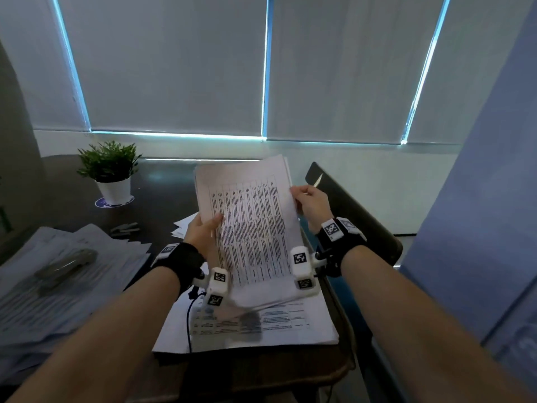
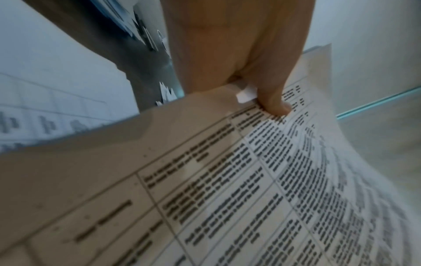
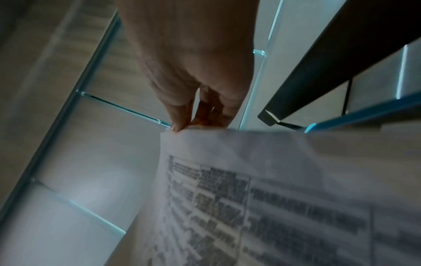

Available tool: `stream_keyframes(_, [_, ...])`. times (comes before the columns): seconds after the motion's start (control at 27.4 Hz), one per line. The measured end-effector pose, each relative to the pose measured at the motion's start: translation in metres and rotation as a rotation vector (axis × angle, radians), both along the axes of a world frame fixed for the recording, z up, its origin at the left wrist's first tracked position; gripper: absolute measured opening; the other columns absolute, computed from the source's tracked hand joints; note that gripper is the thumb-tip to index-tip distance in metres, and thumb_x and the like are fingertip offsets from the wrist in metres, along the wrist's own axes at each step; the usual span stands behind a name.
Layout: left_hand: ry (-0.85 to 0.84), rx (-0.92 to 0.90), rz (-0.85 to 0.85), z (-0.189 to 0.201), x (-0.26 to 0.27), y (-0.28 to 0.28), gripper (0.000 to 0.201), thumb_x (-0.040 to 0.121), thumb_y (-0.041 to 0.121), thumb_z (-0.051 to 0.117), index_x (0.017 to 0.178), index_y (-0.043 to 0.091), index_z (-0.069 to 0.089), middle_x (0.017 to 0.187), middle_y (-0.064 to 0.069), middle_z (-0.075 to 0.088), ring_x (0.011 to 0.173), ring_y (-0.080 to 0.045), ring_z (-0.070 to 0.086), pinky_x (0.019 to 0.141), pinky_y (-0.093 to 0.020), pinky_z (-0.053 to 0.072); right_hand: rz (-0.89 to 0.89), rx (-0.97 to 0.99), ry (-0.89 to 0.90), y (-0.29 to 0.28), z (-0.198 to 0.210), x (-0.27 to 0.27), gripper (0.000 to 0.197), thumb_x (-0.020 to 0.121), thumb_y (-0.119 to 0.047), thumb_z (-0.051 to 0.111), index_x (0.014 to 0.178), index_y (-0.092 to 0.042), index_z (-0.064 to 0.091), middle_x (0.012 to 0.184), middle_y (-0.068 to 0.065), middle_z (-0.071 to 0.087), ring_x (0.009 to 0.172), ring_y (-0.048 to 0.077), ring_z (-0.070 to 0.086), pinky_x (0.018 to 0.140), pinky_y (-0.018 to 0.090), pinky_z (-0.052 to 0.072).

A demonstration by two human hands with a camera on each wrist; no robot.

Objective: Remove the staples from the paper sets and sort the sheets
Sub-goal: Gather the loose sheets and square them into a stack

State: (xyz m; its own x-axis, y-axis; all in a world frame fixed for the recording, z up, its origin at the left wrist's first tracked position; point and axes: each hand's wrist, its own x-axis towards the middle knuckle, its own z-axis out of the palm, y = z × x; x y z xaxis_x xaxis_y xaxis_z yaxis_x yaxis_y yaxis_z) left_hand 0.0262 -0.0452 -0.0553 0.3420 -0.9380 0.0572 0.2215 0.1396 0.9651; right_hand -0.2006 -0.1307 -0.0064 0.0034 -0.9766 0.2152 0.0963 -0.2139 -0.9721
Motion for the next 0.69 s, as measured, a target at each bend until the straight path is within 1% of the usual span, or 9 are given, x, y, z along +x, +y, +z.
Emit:
stream_keyframes(0.04, [0.002,0.019,-0.002,-0.003,0.003,0.0,0.031,0.096,0.019,0.055,0.126,0.015,0.053,0.104,0.001,0.062,0.095,-0.018,0.059,0.096,-0.051,0.046,0.05,-0.005,0.011,0.0,-0.001,-0.002,0.011,0.093,-0.008,0.064,0.083,-0.007,0.065,0.074,0.006,0.062,0.066,0.015,0.056,0.062,0.026,0.05])
stream_keyframes(0.15, [0.046,0.07,-0.015,-0.007,0.013,-0.005,0.034,0.095,0.022,0.056,0.128,0.014,0.053,0.116,-0.008,0.063,0.108,-0.03,0.06,0.093,-0.054,0.048,0.123,-0.061,0.048,0.006,0.004,-0.005,0.009,0.094,-0.006,0.061,0.087,-0.005,0.065,0.076,0.005,0.064,0.067,0.012,0.06,0.064,0.023,0.052])
stream_keyframes(0.22, [0.061,0.057,-0.029,-0.01,0.015,-0.008,0.037,0.096,0.021,0.055,0.132,0.013,0.052,0.122,-0.01,0.062,0.113,-0.03,0.059,0.092,-0.052,0.049,0.148,-0.128,0.08,0.007,0.006,-0.004,0.005,0.094,-0.004,0.061,0.093,-0.002,0.065,0.079,0.006,0.064,0.068,0.012,0.06,0.063,0.023,0.053])
stream_keyframes(0.26, [0.071,0.047,-0.032,-0.01,0.014,-0.008,0.037,0.097,0.02,0.053,0.133,0.013,0.051,0.121,-0.008,0.063,0.11,-0.026,0.06,0.09,-0.049,0.05,0.15,-0.172,0.128,0.007,0.008,-0.003,0.005,0.094,-0.004,0.061,0.097,-0.001,0.065,0.081,0.007,0.064,0.069,0.012,0.06,0.063,0.022,0.054])
stream_keyframes(0.37, [0.091,0.042,-0.044,-0.01,0.012,-0.009,0.032,0.099,0.017,0.049,0.13,0.016,0.051,0.111,0.001,0.064,0.096,-0.013,0.062,0.073,-0.037,0.051,0.095,-0.274,0.36,0.006,0.012,-0.002,0.009,0.092,-0.006,0.064,0.101,-0.004,0.063,0.085,0.006,0.063,0.071,0.012,0.059,0.061,0.022,0.054])
stream_keyframes(0.51, [0.168,0.074,-0.086,-0.011,0.016,-0.011,0.029,0.1,0.019,0.046,0.129,0.019,0.051,0.108,-0.004,0.067,0.092,-0.022,0.066,0.068,-0.043,0.053,0.093,-0.292,0.409,0.007,0.021,-0.004,0.007,0.092,-0.01,0.066,0.096,-0.007,0.064,0.083,0.007,0.063,0.068,0.012,0.057,0.056,0.021,0.052])
stream_keyframes(0.58, [0.196,0.087,-0.096,-0.012,0.014,-0.011,0.025,0.101,0.019,0.043,0.126,0.02,0.051,0.099,-0.001,0.067,0.088,-0.02,0.066,0.069,-0.043,0.052,0.138,-0.285,0.503,0.004,0.027,-0.004,0.009,0.091,-0.015,0.068,0.091,-0.007,0.065,0.076,0.003,0.063,0.064,0.01,0.057,0.055,0.02,0.05])
stream_keyframes(0.62, [0.197,0.091,-0.11,-0.013,0.013,-0.012,0.025,0.102,0.018,0.041,0.126,0.02,0.05,0.1,-0.001,0.066,0.089,-0.019,0.065,0.072,-0.043,0.051,0.2,-0.24,0.58,0.002,0.029,-0.004,0.011,0.092,-0.017,0.067,0.091,-0.006,0.065,0.076,0.003,0.063,0.064,0.011,0.058,0.056,0.022,0.052])
stream_keyframes(0.69, [0.195,0.129,-0.12,-0.024,0.012,-0.014,0.03,0.103,0.016,0.038,0.131,0.019,0.047,0.116,-0.004,0.063,0.103,-0.021,0.06,0.088,-0.046,0.047,0.331,-0.091,0.805,0.001,0.027,-0.001,0.017,0.096,-0.018,0.061,0.095,-0.002,0.065,0.081,0.008,0.065,0.069,0.021,0.062,0.064,0.031,0.056])
